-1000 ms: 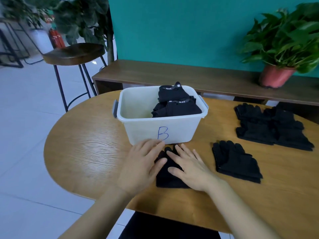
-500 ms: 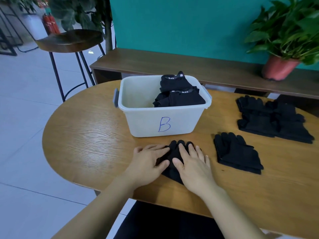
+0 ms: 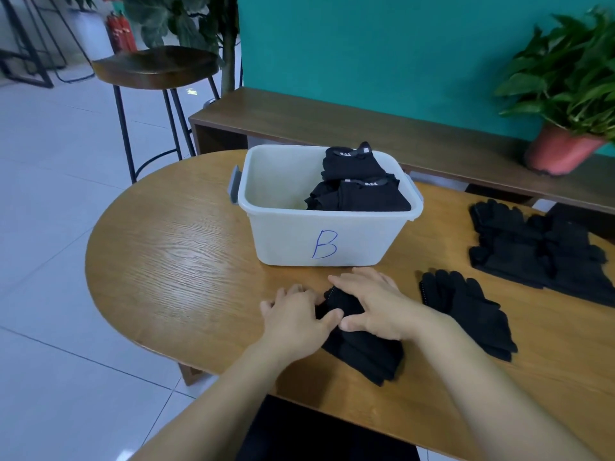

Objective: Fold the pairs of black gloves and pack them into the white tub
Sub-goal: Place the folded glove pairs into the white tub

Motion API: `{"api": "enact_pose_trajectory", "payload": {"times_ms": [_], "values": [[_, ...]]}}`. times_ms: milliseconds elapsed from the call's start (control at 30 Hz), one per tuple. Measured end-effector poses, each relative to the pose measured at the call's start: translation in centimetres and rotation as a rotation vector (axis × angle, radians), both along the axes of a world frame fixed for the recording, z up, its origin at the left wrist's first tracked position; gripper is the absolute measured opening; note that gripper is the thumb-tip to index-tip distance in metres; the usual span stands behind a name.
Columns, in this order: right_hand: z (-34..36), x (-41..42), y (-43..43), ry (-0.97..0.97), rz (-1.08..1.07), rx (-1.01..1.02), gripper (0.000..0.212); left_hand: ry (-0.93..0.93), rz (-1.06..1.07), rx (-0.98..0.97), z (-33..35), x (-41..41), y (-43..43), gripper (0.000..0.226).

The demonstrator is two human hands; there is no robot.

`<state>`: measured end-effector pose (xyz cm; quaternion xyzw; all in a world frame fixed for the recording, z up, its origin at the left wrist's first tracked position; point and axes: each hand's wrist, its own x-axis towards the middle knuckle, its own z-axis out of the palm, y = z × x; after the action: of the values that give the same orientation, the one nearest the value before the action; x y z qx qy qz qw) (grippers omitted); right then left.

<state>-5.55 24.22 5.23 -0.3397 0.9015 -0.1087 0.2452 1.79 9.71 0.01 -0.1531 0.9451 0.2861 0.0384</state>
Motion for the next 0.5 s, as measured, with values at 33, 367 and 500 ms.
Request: {"api": "enact_pose_trajectory", "payload": {"times_ms": [33, 367, 500], "values": [[-0.2, -0.3, 0.0, 0.006, 0.008, 0.022, 0.08, -0.019, -0.006, 0.021, 0.1, -0.2, 0.1, 0.047], [-1.3, -1.2, -0.1, -0.092, -0.066, 0.007, 0.073, -0.024, -0.017, 0.226, 0.3, -0.6, 0.0, 0.016], [-1.3, -1.2, -0.2, -0.083, -0.08, -0.003, 0.06, 0.032, 0.009, 0.321, -0.4, -0.2, -0.3, 0.014]]}}
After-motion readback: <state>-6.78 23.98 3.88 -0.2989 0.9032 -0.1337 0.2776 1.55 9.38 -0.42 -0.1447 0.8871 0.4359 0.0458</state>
